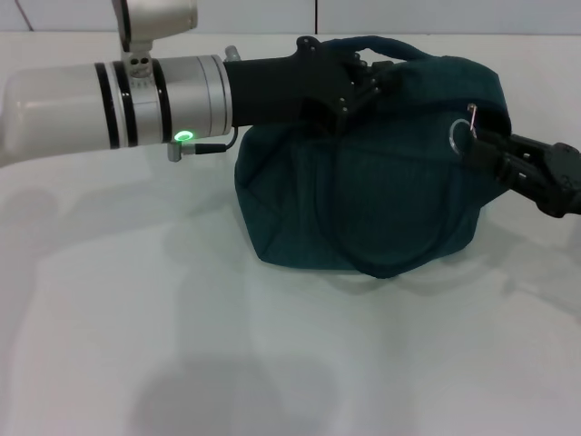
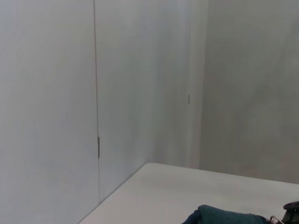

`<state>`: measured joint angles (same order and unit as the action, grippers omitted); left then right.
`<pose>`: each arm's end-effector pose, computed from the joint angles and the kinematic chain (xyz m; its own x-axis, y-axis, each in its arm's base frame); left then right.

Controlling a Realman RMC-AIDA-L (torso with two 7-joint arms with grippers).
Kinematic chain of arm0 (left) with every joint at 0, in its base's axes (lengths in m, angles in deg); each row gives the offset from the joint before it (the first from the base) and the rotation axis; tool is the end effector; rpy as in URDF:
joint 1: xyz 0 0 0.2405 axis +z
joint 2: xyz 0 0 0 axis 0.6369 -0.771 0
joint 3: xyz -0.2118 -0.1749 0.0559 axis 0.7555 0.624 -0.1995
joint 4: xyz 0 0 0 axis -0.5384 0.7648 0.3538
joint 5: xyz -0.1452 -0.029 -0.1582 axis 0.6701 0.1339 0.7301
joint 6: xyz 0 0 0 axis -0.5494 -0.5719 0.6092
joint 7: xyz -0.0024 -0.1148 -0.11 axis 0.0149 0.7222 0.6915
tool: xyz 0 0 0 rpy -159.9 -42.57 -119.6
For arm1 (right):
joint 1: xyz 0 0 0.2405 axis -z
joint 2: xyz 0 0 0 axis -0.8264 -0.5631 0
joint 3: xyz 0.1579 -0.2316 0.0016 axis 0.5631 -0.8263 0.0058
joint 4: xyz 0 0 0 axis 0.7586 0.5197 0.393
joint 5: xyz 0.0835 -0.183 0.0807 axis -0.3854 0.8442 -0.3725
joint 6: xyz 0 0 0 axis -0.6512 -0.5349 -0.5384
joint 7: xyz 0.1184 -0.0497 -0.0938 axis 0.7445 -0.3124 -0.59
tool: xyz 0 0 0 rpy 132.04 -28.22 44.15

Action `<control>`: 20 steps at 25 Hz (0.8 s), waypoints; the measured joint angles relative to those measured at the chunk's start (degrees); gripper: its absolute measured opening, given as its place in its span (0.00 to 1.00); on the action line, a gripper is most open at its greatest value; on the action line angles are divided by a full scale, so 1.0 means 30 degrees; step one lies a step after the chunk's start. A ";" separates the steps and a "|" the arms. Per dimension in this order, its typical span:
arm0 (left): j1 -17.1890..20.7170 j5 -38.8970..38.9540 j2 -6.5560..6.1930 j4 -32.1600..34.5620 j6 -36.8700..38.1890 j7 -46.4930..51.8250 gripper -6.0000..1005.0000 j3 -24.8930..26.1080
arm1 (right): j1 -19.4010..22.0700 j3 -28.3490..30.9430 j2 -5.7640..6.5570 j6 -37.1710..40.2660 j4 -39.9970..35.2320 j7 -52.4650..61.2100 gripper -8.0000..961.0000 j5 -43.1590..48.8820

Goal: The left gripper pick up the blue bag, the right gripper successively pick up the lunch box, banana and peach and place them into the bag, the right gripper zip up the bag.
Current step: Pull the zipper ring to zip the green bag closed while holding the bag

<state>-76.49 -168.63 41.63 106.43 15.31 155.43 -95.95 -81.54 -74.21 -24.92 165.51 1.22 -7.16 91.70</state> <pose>-0.1506 0.4048 -0.0720 0.8167 0.0752 0.5722 0.2435 -0.9438 -0.2235 0.2772 0.3293 -0.0046 0.4587 -0.3549 -0.8146 -0.5741 -0.8181 0.0332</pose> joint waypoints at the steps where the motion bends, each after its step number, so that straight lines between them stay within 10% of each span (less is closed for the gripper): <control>1: 0.0002 0.0000 0.0000 -0.0002 0.0004 0.0001 0.07 -0.0001 | -0.0055 -0.0025 0.0002 -0.0001 -0.0001 0.0114 0.30 0.0020; 20: 0.0036 -0.0005 0.0038 0.0000 0.0058 -0.0020 0.07 -0.0004 | -0.0184 -0.0232 0.0494 0.0948 -0.0001 0.2168 0.30 0.0065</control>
<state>-76.38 -168.65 41.75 106.43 15.48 155.37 -95.96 -82.09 -74.90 -23.44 168.35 1.21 -0.66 91.89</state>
